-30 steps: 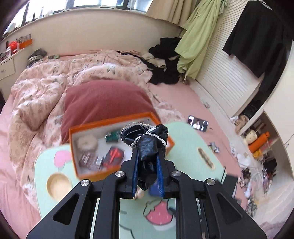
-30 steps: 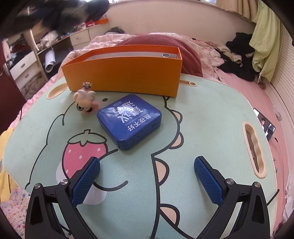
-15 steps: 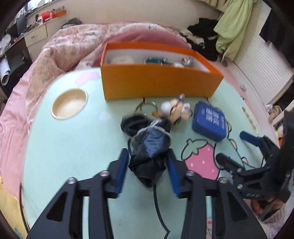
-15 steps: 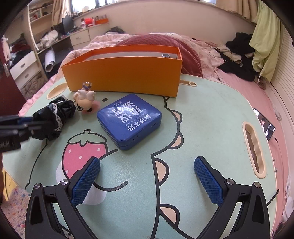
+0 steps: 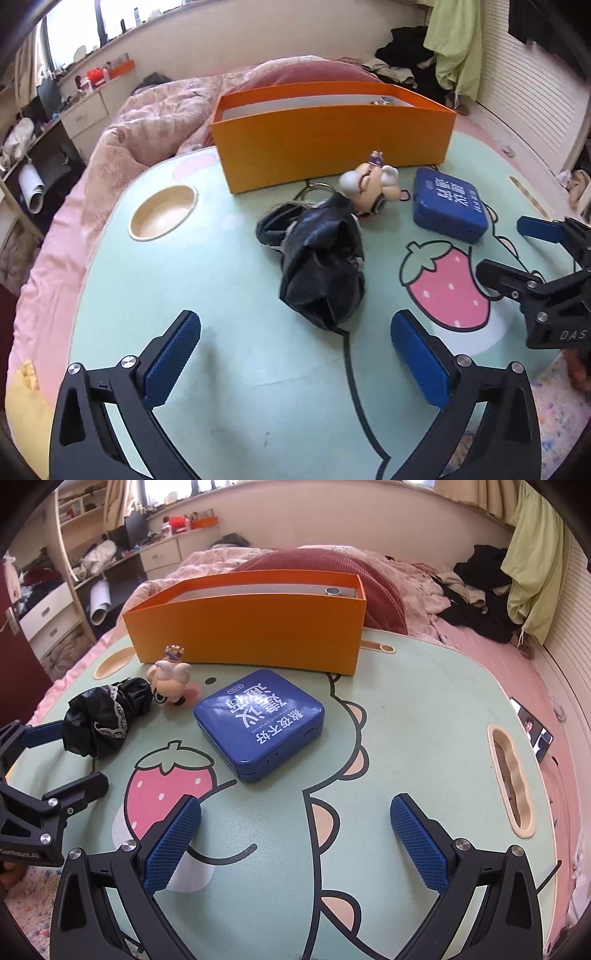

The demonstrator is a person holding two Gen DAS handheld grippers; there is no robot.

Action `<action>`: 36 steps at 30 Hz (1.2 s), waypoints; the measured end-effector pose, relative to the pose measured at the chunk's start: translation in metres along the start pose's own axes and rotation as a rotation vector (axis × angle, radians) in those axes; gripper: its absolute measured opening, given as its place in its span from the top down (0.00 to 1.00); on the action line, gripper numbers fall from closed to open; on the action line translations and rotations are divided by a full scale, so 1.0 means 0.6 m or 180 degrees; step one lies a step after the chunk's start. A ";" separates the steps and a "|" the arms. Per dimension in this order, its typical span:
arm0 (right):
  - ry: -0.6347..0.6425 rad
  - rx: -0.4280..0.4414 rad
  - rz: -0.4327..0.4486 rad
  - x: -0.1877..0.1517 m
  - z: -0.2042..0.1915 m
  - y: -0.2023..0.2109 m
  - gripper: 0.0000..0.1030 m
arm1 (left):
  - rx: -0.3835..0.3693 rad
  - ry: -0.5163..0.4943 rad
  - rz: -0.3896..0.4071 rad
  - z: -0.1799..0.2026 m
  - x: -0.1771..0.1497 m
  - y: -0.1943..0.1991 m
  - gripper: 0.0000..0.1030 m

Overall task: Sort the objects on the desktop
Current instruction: 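Reach the right gripper into the box and grasp the red tile box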

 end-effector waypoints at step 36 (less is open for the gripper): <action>-0.1150 0.0905 -0.1390 0.304 -0.080 -0.229 0.49 | -0.0201 0.0103 0.0002 0.001 0.002 -0.009 0.00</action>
Point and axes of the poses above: each gripper's, at about its wrist camera, not at the fingertips, and y roughly against the way its jaws point, z to its right, x to its top, the point moved 6 cm from there along -y, roughly the way its jaws point, and after that the axes turned 1 degree about y, right-handed, at the moved point
